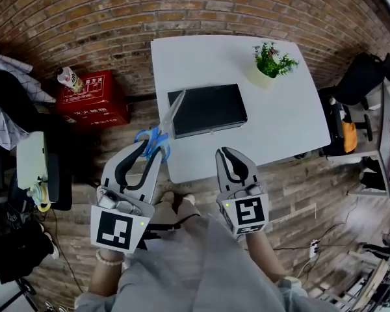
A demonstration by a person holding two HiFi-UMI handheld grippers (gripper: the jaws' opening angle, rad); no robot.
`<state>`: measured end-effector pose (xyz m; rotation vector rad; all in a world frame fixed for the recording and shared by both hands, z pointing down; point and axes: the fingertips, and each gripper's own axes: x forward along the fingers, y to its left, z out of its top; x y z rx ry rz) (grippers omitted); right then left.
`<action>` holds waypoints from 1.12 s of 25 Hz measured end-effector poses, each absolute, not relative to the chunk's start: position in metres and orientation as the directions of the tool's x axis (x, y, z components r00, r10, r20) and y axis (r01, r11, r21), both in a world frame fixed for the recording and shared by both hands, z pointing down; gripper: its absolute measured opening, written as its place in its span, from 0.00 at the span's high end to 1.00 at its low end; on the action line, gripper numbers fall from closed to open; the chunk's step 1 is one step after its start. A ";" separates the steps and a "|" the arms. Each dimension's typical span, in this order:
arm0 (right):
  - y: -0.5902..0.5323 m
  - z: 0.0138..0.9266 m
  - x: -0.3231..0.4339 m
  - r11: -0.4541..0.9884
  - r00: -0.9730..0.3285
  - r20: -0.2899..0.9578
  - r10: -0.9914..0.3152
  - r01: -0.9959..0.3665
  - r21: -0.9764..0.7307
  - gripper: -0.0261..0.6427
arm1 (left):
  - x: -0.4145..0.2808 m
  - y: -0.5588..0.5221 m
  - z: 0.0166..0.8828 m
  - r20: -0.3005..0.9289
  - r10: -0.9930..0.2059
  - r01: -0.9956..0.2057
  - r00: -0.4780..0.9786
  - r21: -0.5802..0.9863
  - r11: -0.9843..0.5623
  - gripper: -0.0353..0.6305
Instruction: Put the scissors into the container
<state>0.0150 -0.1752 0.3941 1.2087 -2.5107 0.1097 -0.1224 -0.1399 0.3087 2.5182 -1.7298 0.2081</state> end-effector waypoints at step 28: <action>-0.259 0.556 0.010 0.587 -0.461 0.588 -0.665 -0.809 0.029 0.85 | -0.152 -0.149 0.373 0.289 -0.929 -0.972 0.229 0.023 -0.232 0.80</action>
